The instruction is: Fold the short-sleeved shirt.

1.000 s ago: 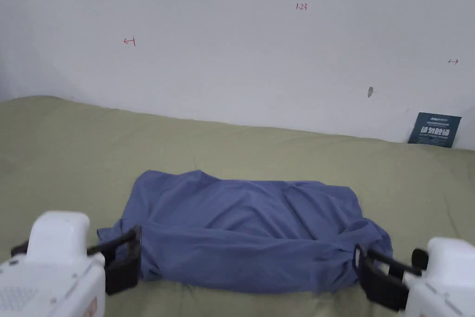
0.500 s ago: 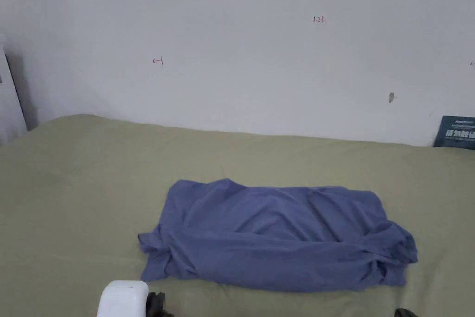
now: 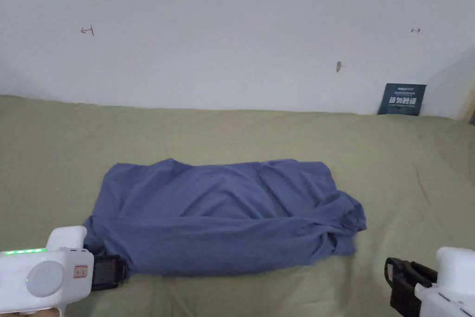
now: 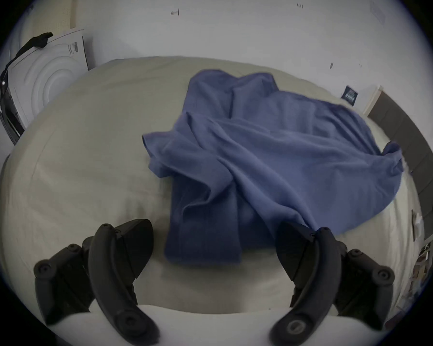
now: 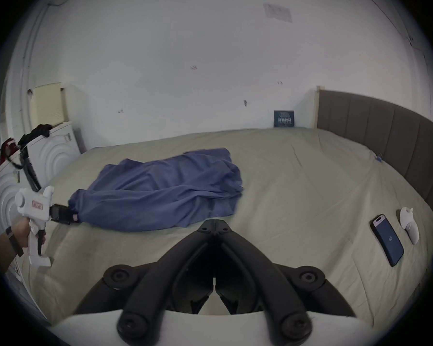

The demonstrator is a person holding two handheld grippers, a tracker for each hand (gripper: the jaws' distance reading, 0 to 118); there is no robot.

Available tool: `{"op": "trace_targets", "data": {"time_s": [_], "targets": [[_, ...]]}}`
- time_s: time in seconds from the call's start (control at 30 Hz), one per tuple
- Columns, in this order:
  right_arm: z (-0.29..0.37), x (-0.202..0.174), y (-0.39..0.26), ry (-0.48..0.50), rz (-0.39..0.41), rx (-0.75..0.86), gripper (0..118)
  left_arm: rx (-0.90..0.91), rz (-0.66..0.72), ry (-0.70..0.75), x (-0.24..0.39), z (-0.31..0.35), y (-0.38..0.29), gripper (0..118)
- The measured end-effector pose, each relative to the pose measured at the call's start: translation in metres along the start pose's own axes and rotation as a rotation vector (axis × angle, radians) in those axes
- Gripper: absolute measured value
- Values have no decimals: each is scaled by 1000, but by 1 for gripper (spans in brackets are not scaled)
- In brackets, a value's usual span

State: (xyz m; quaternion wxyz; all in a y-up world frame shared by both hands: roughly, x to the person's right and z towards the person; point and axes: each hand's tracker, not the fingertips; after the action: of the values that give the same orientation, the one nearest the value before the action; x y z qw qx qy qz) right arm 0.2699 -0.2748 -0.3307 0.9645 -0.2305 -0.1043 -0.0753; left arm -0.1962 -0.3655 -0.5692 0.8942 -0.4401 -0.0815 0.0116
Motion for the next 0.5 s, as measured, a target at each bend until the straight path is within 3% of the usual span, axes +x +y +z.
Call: {"op": "trace_targets", "data": {"time_s": [0.07, 0.1, 0.13, 0.17, 0.2, 0.23, 0.27, 0.3, 0.33, 0.4, 0.5], "targets": [[-23, 10, 9, 20, -27, -47, 1, -5, -20, 19, 2, 4, 1, 96], [-35, 12, 14, 20, -42, -59, 1, 11, -18, 17, -2, 9, 3, 79], [-48, 14, 18, 67, -48, -72, 1, 40, -14, 18, -7, 15, 6, 53], [-63, 15, 23, 83, -61, -111, 8, 70, -3, 16, -13, 21, 8, 7], [-79, 14, 28, 69, -38, -153, 21, 92, 22, -93, -20, 24, 10, 8], [-95, 15, 32, 96, -30, -200, 44, 115, 35, -118, -21, 28, 10, 8], [-113, 15, 35, 99, -27, -247, 75, 93, 12, -75, -18, 30, 11, 8], [-131, 12, 38, 106, -15, -305, 82, 75, -28, -57, -15, 33, 12, 8], [-148, 9, 39, 142, -17, -384, 79, 100, -56, -51, -11, 37, 11, 8], [-168, 0, 42, 98, 18, -363, 80, 113, -87, -15, -3, 42, 11, 8], [-200, -6, 41, 73, 6, -377, 81, 91, -58, -34, 3, 40, 13, 8]]}}
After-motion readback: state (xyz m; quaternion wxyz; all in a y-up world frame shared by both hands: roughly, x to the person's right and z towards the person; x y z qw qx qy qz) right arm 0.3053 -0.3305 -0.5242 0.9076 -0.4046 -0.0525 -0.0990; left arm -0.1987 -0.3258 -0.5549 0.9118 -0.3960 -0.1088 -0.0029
